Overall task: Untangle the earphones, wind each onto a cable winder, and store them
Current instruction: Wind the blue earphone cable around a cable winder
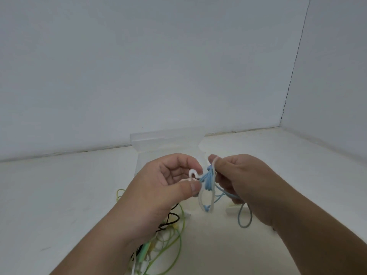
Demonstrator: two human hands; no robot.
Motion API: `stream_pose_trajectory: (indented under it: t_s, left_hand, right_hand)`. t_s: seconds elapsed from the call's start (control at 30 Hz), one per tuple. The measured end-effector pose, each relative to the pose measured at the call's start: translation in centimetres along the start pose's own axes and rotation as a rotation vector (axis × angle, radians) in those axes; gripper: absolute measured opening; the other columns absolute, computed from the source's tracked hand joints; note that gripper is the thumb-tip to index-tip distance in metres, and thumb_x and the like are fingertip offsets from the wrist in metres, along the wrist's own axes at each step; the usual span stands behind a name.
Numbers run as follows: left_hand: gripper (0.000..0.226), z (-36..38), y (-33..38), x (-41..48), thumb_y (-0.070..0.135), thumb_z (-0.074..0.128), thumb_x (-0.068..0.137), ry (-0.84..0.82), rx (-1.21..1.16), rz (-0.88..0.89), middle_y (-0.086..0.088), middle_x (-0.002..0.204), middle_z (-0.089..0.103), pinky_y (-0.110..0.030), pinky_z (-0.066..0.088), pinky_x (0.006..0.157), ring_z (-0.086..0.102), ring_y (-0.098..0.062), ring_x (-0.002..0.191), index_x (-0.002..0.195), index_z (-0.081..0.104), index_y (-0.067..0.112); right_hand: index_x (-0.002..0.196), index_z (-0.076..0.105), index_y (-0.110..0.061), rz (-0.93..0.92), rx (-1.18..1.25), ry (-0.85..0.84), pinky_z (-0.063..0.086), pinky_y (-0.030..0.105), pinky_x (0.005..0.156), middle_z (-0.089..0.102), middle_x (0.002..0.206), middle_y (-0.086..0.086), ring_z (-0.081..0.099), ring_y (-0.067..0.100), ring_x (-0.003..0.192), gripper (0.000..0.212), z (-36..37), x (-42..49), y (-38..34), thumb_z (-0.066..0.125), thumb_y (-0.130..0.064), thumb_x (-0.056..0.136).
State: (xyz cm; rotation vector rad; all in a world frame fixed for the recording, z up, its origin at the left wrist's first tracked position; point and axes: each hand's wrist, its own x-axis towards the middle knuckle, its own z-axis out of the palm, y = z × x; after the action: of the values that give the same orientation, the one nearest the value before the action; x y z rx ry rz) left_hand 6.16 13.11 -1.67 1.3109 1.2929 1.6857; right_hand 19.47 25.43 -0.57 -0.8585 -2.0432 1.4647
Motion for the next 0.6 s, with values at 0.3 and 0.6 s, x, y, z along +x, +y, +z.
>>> stream_pose_trajectory:
  t_s: [0.3, 0.6]
  left_hand:
    - [0.018, 0.1, 0.3, 0.7, -0.003, 0.065, 0.081, 0.398, -0.281, -0.091, -0.031, 0.11, 0.068, -0.044, 0.055, 0.089, 0.069, -0.03, 0.09, 0.089, 0.063, 0.013]
    - [0.021, -0.6, -0.6, 0.8, -0.001, 0.072, 0.081, 0.562, 0.098, -0.034, -0.002, 0.075, 0.068, -0.051, 0.056, 0.089, 0.065, -0.022, 0.07, 0.08, 0.072, 0.02]
  right_hand:
    - [0.075, 0.065, -0.013, -0.045, -0.051, -0.325, 0.026, 0.019, 0.046, 0.036, 0.053, -0.006, 0.027, 0.008, 0.044, 0.04, 1.3, -0.6, 0.3, 0.041, -0.023, 0.106]
    - [0.09, 0.077, -0.025, -0.174, -0.312, -0.357, 0.048, 0.013, 0.065, 0.066, 0.06, -0.012, 0.062, -0.003, 0.062, 0.012, 1.1, -0.8, 0.0, 0.066, -0.024, 0.093]
